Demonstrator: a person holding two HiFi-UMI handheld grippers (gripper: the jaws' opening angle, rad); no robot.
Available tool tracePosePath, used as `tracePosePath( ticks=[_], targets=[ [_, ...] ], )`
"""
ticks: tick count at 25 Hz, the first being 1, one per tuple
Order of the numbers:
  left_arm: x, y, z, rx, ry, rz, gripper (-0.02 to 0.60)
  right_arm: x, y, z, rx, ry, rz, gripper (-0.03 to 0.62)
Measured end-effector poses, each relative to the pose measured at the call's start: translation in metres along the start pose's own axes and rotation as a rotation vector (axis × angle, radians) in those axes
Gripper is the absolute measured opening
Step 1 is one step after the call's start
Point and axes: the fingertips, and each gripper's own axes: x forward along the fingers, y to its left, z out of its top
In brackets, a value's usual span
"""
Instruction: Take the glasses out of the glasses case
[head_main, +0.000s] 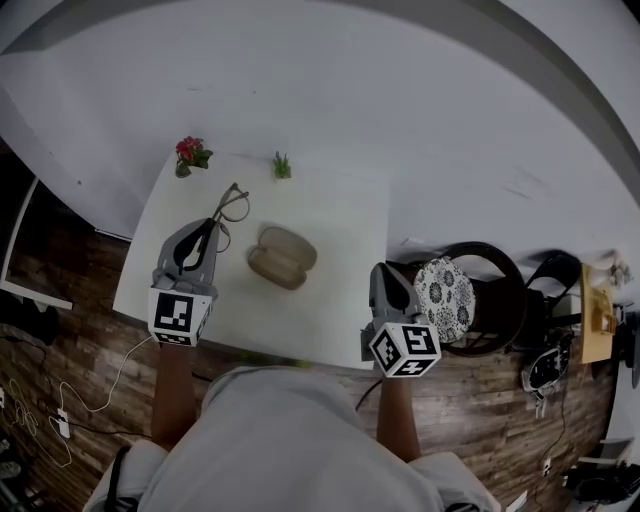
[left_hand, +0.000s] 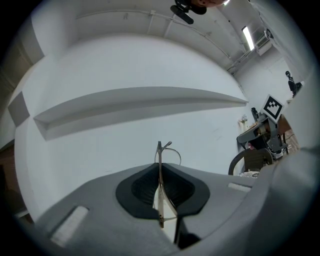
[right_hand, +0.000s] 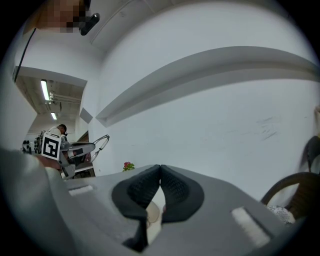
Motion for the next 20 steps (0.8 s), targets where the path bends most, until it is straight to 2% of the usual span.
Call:
tracePosePath(
  ticks=[9,20],
  targets=[
    [-0.017,0.016,0.011,-0.023,-0.036,0.064,0.025,0.002,-0.002,0.011,-0.036,-0.012,-0.006,0.003],
    [-0.029,0.027,0.012,-0.021,-0.040,0.091,0.025,0.006,0.001,0.014,-0.063,-0.009,-0.003,0.003]
  ],
)
